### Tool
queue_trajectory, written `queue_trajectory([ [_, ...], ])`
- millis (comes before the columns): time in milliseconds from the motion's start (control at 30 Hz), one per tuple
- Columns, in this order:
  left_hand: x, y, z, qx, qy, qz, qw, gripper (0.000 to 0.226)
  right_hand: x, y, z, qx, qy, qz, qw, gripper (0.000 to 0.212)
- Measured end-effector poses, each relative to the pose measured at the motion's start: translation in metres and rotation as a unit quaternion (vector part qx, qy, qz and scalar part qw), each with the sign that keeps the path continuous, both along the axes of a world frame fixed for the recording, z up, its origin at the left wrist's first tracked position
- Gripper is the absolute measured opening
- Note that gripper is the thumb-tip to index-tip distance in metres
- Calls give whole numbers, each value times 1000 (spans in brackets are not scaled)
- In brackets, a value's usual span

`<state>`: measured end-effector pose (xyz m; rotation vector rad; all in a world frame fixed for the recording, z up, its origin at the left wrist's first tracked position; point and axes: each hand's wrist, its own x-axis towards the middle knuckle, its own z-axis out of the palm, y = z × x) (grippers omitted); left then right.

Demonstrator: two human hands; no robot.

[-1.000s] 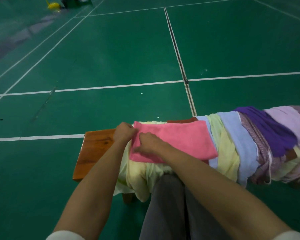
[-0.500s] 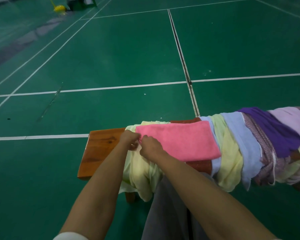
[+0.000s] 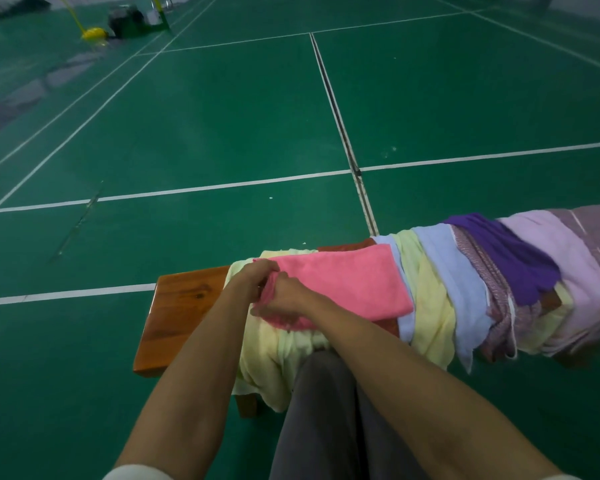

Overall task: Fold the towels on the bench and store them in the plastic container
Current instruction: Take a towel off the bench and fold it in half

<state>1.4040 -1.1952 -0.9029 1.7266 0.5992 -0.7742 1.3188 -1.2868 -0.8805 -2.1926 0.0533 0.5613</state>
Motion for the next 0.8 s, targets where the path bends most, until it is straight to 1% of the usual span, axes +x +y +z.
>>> queue_trajectory([
  [67,-3,-9,2,1,4,-9,1000,20,1,5,4,-82,-24,0,996,54],
  [100,-3,-15,2,10,-17,-7,1000,16,0,8,9,-129,-19,-15,991,53],
  [133,-2,-20,2,23,-54,-2,998,16,1,9,3,-137,-18,-36,990,50],
  [167,-2,-24,1,37,-95,5,995,23,1,5,-2,-93,-12,-66,993,48],
  [200,-1,-27,2,46,-120,10,992,30,0,1,-6,-19,-2,-95,995,51],
  [233,-1,-29,5,47,-129,17,990,32,-3,-3,-5,38,14,-111,993,61],
  [267,0,-31,6,41,-129,19,991,29,-6,-8,-2,67,22,-118,991,75],
  [333,1,-35,11,31,-128,26,991,18,-6,-9,-1,85,20,-131,987,98],
  [400,1,-39,16,23,-128,29,991,11,-6,-7,-5,61,2,-172,983,104],
  [467,1,-44,18,7,-126,21,992,11,-7,-4,-10,36,9,-212,977,97],
  [533,-1,-49,21,13,-128,1,992,15,-9,-9,-12,37,34,-241,969,80],
  [633,-3,-56,25,66,-159,-33,985,21,-13,-24,-10,74,57,-263,960,42],
  [700,0,-60,27,104,-184,-48,976,22,-14,-36,-9,119,79,-279,950,18],
  [733,1,-62,27,121,-196,-56,972,23,-15,-44,-8,144,95,-284,943,15],
  [800,4,-66,24,155,-221,-76,960,30,-16,-59,-7,149,100,-259,949,23],
])
